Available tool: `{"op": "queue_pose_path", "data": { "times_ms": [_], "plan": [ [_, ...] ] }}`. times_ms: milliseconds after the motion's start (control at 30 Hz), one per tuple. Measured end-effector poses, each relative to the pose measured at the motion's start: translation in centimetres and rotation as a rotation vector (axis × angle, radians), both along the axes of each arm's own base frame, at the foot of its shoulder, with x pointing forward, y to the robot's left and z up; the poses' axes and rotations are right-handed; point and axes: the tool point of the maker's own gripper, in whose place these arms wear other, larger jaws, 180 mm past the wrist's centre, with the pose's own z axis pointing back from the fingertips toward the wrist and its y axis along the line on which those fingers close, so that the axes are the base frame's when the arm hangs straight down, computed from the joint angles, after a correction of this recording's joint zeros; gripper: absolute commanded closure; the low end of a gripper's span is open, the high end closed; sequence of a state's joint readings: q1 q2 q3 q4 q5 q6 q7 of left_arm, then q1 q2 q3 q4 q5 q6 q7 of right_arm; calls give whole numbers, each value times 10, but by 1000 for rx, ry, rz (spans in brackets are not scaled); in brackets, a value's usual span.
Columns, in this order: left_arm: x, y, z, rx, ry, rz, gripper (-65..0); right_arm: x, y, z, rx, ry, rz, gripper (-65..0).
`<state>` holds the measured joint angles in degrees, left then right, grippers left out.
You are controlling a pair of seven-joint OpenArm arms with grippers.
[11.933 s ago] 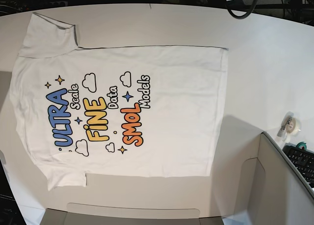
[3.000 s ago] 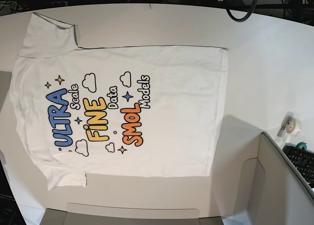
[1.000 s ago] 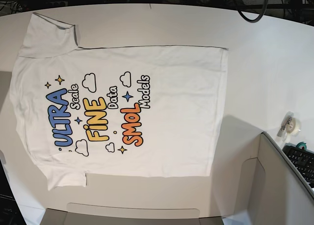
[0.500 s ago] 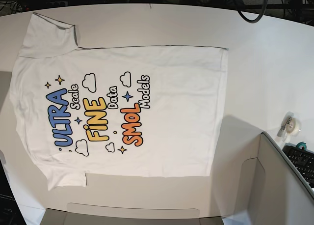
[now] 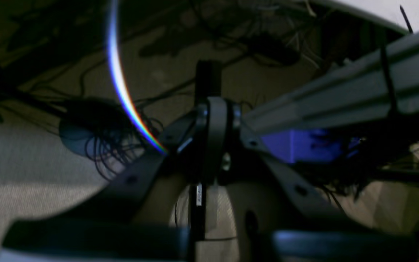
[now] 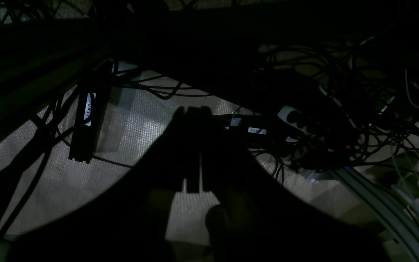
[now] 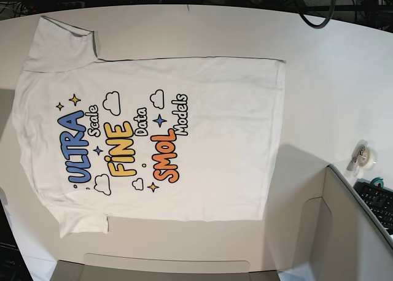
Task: Layout the t-shirt on the table in an organized manner, then fold the t-shirt properly
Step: 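Raise the left gripper slowly toward the table edge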
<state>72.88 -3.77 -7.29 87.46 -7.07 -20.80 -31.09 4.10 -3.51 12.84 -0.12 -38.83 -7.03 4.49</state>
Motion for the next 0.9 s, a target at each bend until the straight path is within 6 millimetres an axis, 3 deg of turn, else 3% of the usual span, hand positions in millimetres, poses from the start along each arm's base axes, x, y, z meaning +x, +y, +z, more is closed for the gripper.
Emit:
{"op": "queue_pose_path", "data": {
  "times_ms": [233, 667, 900],
  "plan": [
    [-18, -4, -17, -4, 139, -24, 0, 0, 0, 0, 0, 0, 0, 0],
    [23, -16, 8, -11, 15, -28, 0, 1, 0, 0, 2, -3, 0, 0],
    [26, -20, 5, -3, 85, -63, 0, 0, -1, 0, -2, 0, 0, 0]
  ]
}}
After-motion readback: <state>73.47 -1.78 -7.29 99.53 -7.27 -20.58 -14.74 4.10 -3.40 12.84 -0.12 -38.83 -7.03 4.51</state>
